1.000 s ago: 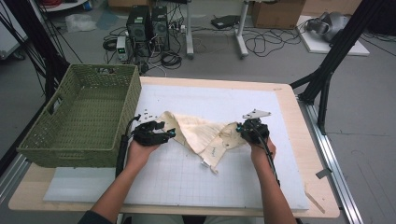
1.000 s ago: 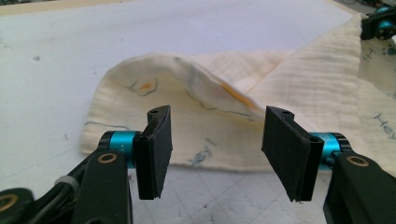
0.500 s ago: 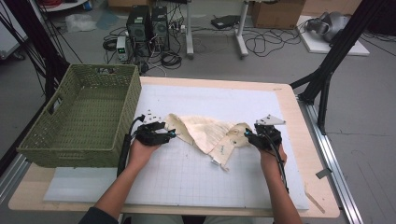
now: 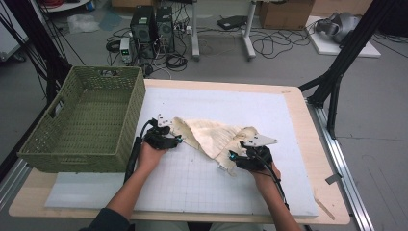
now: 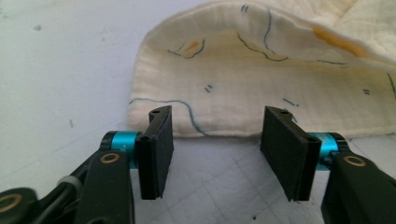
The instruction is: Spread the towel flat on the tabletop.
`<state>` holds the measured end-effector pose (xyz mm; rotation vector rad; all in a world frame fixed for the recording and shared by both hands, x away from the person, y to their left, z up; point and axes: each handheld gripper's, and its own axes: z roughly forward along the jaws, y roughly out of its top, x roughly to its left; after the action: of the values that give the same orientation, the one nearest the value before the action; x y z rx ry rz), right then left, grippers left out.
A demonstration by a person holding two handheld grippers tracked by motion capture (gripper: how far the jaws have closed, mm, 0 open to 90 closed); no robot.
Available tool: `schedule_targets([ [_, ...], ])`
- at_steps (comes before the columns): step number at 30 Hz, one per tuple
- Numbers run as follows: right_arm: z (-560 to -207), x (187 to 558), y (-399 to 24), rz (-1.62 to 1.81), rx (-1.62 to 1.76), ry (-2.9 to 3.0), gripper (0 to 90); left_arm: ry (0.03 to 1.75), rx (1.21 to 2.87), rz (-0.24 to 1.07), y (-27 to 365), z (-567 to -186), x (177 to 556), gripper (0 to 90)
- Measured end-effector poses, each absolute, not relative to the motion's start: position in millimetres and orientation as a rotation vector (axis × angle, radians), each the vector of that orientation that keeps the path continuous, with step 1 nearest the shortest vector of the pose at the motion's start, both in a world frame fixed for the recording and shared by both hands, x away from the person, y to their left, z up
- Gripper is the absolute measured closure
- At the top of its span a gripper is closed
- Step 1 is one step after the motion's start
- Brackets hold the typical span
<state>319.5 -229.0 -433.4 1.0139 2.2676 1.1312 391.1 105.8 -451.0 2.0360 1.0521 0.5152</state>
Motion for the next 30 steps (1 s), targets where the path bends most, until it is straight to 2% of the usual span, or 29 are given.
schedule_targets([
  [2,-437,320,-226,1.149,1.033,2.294,39.1,1.035,2.035,0.504,107,-451,391,53.6],
  [3,-440,321,-225,1.143,1.029,2.31,38.0,1.019,2.039,0.483,108,-450,391,62.8],
  [5,-443,322,-223,1.139,1.033,2.332,37.8,0.999,2.057,0.467,110,-449,389,87.2],
  [6,-445,322,-222,1.139,1.039,2.34,37.8,1.003,2.064,0.46,110,-448,388,89.5],
  [9,-447,322,-223,1.147,1.054,2.366,38.8,1.0,2.093,0.431,114,-445,382,89.6],
  [12,-451,322,-222,1.134,1.043,2.402,45.2,0.992,2.119,0.457,122,-443,374,89.6],
  [16,-450,322,-223,1.138,1.011,2.423,65.7,1.005,2.113,0.434,136,-441,364,89.6],
  [18,-448,322,-226,1.154,0.997,2.464,80.1,1.008,2.094,0.408,141,-439,356,89.6],
  [20,-448,323,-230,1.167,0.988,2.488,85.4,1.003,2.088,0.376,140,-437,349,89.5],
  [25,-440,320,-244,1.092,0.966,2.528,87.3,0.966,2.041,0.361,138,-430,337,88.5],
  [28,-434,313,-255,1.044,0.943,2.544,87.0,0.899,1.987,0.377,134,-423,338,70.9],
  [30,-432,310,-263,1.047,0.963,2.515,77.0,0.824,1.983,0.383,125,-420,339,60.0],
])
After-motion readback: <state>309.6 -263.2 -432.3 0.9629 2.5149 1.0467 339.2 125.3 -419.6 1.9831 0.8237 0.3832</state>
